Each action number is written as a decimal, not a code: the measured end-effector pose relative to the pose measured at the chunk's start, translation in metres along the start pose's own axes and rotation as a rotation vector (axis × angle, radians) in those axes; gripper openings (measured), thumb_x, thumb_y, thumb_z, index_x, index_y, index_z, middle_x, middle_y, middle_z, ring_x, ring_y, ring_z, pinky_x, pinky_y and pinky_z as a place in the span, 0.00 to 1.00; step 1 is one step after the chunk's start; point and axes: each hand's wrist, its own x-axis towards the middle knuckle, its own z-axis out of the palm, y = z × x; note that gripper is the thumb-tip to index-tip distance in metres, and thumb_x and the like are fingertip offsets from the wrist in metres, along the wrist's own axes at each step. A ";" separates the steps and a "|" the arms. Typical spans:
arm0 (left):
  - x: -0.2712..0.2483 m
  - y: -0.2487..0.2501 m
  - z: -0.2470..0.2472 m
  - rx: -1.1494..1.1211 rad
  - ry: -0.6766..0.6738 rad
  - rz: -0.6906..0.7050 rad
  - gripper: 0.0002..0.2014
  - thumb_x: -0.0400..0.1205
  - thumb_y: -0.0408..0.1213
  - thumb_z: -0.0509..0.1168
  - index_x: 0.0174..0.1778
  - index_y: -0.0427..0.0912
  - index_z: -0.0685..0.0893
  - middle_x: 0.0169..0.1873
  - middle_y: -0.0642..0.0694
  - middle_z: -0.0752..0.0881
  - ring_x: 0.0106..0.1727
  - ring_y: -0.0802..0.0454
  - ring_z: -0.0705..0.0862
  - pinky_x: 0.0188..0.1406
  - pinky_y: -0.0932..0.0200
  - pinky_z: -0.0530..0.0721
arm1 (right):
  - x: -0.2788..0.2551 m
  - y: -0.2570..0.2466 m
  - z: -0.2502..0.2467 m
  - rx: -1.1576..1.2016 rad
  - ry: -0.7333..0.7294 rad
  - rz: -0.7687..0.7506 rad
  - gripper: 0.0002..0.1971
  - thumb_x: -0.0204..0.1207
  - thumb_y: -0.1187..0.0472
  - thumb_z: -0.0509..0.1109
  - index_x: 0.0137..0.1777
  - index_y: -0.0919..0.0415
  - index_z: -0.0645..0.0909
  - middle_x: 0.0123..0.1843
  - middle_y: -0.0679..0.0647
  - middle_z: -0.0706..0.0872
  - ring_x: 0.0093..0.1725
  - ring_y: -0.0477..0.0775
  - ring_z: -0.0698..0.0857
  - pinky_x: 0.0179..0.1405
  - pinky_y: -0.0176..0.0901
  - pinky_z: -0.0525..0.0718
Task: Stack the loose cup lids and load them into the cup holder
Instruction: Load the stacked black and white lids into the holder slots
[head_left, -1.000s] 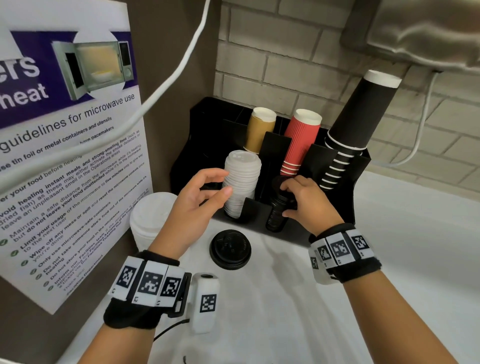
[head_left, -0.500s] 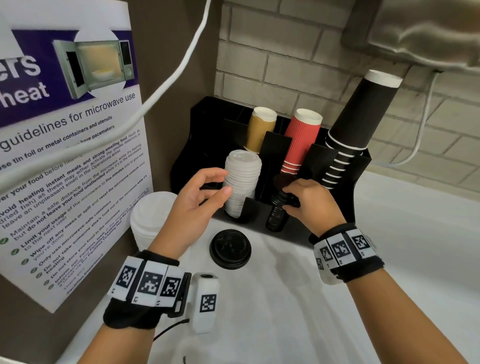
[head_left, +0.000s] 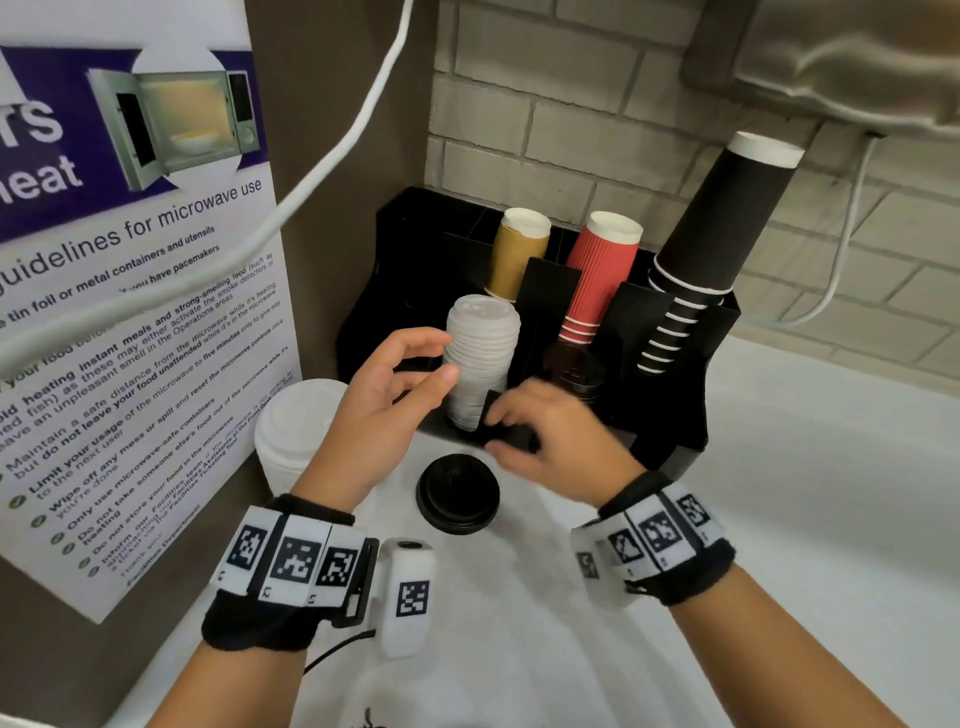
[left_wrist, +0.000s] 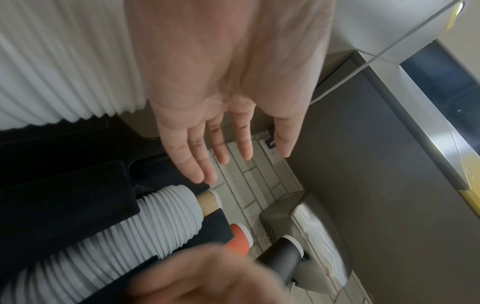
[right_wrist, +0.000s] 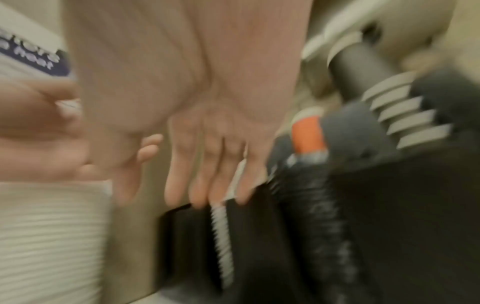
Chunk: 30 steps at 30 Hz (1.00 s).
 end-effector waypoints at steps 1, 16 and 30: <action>0.000 0.000 0.000 0.000 -0.002 0.003 0.15 0.76 0.49 0.66 0.59 0.58 0.81 0.61 0.55 0.81 0.56 0.51 0.87 0.61 0.53 0.85 | 0.002 -0.005 0.011 0.056 -0.170 0.015 0.16 0.74 0.54 0.75 0.60 0.59 0.83 0.54 0.54 0.81 0.54 0.53 0.81 0.57 0.51 0.81; -0.003 0.000 0.007 0.020 -0.053 -0.015 0.15 0.78 0.50 0.69 0.61 0.56 0.81 0.62 0.54 0.81 0.56 0.54 0.86 0.61 0.55 0.83 | 0.021 -0.019 0.062 -0.069 -0.652 0.229 0.39 0.61 0.44 0.81 0.71 0.41 0.67 0.63 0.56 0.70 0.64 0.60 0.70 0.57 0.54 0.81; -0.009 0.006 0.015 -0.075 -0.387 -0.064 0.50 0.61 0.40 0.83 0.77 0.70 0.68 0.73 0.63 0.74 0.68 0.50 0.83 0.61 0.50 0.86 | -0.010 -0.021 -0.026 1.075 0.016 0.162 0.33 0.65 0.59 0.79 0.71 0.55 0.72 0.66 0.61 0.82 0.63 0.62 0.84 0.58 0.57 0.85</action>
